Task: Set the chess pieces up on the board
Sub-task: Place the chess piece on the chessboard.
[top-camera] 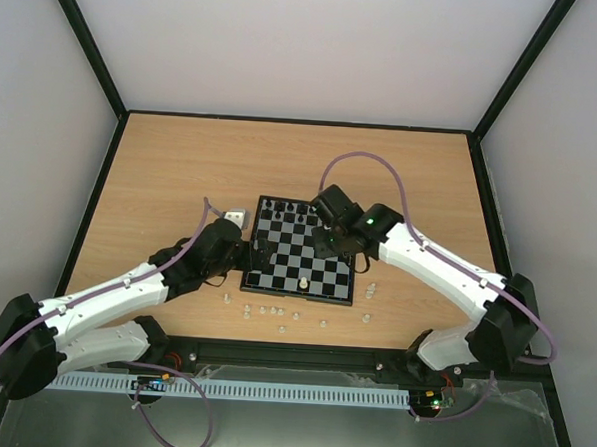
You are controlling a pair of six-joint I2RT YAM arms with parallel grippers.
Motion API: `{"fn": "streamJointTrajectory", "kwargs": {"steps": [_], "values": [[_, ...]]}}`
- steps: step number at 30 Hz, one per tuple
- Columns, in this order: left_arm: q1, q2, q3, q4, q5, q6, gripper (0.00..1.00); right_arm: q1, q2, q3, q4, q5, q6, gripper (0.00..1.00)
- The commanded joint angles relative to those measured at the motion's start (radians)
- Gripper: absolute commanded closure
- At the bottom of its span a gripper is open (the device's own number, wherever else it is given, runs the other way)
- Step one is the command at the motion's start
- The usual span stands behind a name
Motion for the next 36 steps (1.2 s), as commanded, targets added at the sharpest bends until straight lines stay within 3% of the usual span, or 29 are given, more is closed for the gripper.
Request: {"fn": "streamJointTrajectory", "kwargs": {"steps": [1, 10, 26, 36], "values": [[-0.005, -0.013, -0.013, 0.002, -0.016, -0.003, 0.01, 0.046, 0.057, 0.036, -0.072, 0.009, 0.006, 0.9], [-0.004, -0.072, -0.028, -0.037, -0.052, -0.02, 0.01, 0.12, 0.156, 0.08, -0.066, 0.017, -0.004, 0.9], [-0.003, -0.323, -0.066, -0.138, -0.173, -0.078, 0.01, 0.222, 0.331, 0.14, -0.04, 0.001, -0.007, 0.89], [-0.004, -0.351, -0.067, -0.157, -0.182, -0.08, 0.0, 0.249, 0.39, 0.14, -0.017, -0.015, 0.0, 0.89]]}}
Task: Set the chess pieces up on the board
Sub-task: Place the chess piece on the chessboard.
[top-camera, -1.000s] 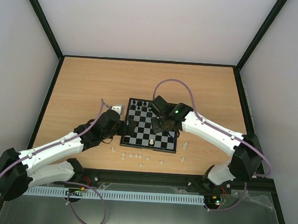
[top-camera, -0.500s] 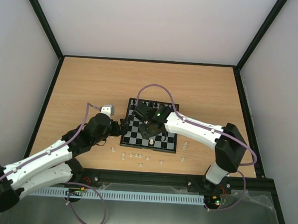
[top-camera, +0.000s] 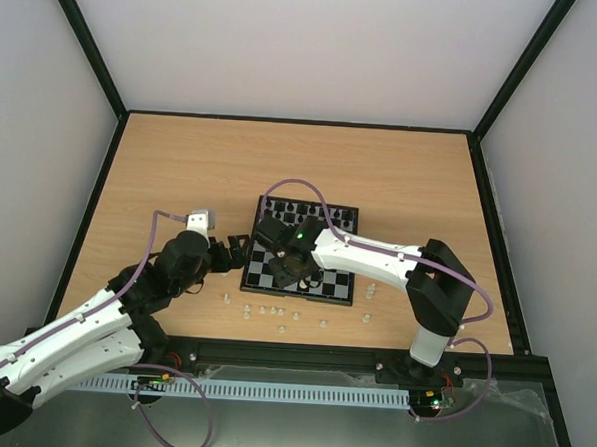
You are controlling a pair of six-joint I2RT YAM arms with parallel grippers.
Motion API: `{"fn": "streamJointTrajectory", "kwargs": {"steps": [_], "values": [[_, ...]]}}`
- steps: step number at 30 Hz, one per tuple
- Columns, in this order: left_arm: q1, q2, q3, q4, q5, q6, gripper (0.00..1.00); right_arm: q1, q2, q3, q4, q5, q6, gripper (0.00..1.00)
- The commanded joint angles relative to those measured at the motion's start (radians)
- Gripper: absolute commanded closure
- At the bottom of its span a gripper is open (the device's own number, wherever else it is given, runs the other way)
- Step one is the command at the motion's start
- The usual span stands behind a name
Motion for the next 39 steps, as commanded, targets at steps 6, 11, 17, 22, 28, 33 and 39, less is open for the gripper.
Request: {"fn": "streamJointTrajectory", "kwargs": {"steps": [6, 11, 17, 22, 28, 33, 39], "values": [[-0.003, -0.011, -0.013, -0.02, -0.018, -0.007, 0.0, 0.02, 0.045, 0.012, -0.002, -0.014, 0.006, 0.89], [-0.004, -0.012, -0.012, -0.021, -0.017, -0.005, 0.01, 0.021, 0.054, 0.0, 0.007, -0.012, 0.009, 0.88], [-0.004, -0.012, -0.01, -0.021, -0.016, -0.008, 0.0, 0.022, 0.06, -0.017, 0.021, -0.005, 0.012, 0.88], [-0.003, -0.012, -0.011, -0.021, -0.016, -0.007, 0.0, 0.02, 0.063, -0.031, 0.021, 0.006, 0.018, 0.87], [-0.004, -0.011, -0.012, -0.021, -0.013, -0.008, 0.0, 0.02, 0.056, -0.051, 0.027, 0.009, 0.024, 0.87], [-0.003, -0.011, -0.011, -0.019, -0.011, -0.009, 0.0, 0.02, 0.057, -0.062, 0.034, 0.008, 0.027, 0.86], [-0.004, -0.007, -0.011, -0.017, -0.009, -0.01, 0.01, 0.02, 0.055, -0.069, 0.039, 0.008, 0.029, 0.82]]}}
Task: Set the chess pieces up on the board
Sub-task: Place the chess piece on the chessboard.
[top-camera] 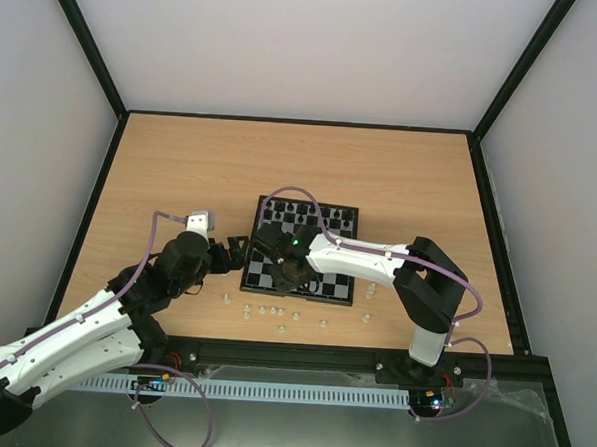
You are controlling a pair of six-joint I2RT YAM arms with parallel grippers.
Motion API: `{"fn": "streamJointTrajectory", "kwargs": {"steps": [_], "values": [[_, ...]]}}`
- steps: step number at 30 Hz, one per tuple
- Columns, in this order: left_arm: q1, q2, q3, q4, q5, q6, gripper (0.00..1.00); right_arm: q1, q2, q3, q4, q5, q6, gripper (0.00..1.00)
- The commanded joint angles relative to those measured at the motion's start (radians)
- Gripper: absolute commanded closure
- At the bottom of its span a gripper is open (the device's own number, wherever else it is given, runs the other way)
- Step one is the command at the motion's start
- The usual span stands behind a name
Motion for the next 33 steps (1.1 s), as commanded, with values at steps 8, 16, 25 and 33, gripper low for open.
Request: {"fn": "streamJointTrajectory", "kwargs": {"steps": [8, 16, 25, 33], "values": [[-0.004, 0.003, -0.006, -0.001, -0.005, -0.009, 0.0, 0.009, -0.006, -0.018, -0.027, 0.008, 0.013, 0.8], [-0.003, 0.008, -0.002, 0.002, -0.006, -0.009, 0.0, 0.009, -0.054, -0.007, -0.018, 0.007, 0.008, 0.72], [-0.004, 0.022, 0.012, -0.002, -0.012, 0.0, 0.01, 0.009, -0.194, -0.014, -0.006, 0.031, 0.018, 0.58], [-0.004, 0.086, 0.041, 0.0, 0.007, 0.027, 0.0, -0.025, -0.359, -0.074, -0.054, 0.172, 0.077, 0.28]]}}
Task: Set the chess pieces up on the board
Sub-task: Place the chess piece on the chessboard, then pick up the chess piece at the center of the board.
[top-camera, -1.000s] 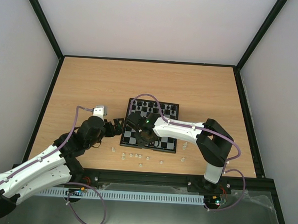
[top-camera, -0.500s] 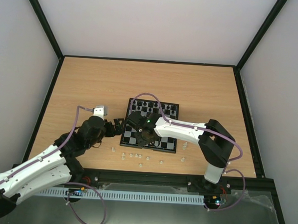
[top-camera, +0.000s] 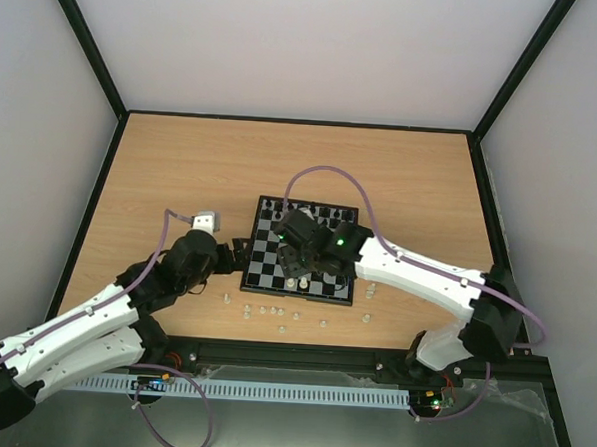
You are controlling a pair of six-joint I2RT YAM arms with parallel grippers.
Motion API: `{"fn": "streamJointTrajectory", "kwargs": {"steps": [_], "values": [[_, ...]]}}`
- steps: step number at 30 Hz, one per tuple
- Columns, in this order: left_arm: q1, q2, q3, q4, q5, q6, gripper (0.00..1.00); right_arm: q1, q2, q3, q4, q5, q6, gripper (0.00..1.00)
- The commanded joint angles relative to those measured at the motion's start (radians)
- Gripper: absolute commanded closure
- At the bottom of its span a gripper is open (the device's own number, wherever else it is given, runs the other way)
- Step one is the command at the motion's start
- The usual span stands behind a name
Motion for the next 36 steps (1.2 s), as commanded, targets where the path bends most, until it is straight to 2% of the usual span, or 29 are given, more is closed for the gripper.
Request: {"fn": "streamJointTrajectory", "kwargs": {"steps": [1, 5, 8, 13, 21, 28, 32, 36], "values": [[-0.004, 0.039, 0.042, 0.0, 0.006, 0.024, 0.01, -0.045, -0.083, -0.072, -0.061, 0.097, 0.051, 0.24], [-0.002, 0.059, 0.058, -0.006, 0.009, 0.038, 0.0, -0.16, -0.169, -0.186, -0.039, 0.066, 0.065, 0.1], [-0.001, 0.074, 0.074, -0.014, 0.01, 0.046, 0.0, -0.257, -0.233, -0.262, -0.026, 0.051, 0.065, 0.07], [0.005, 0.101, 0.084, -0.007, 0.023, 0.06, 0.0, -0.377, -0.299, -0.364, -0.009, 0.05, 0.096, 0.08], [0.012, 0.153, 0.08, 0.021, 0.062, 0.075, 0.0, -0.461, -0.266, -0.431, 0.029, 0.06, 0.139, 0.19], [0.021, 0.16, 0.077, 0.032, 0.095, 0.099, 0.01, -0.471, -0.173, -0.483, 0.059, 0.05, 0.195, 0.3], [0.032, 0.168, 0.076, 0.037, 0.122, 0.114, 0.0, -0.471, -0.189, -0.519, 0.061, 0.038, 0.234, 0.34], [0.043, 0.17, 0.066, 0.046, 0.146, 0.124, 0.01, -0.471, -0.227, -0.538, 0.038, 0.038, 0.264, 0.42]]}}
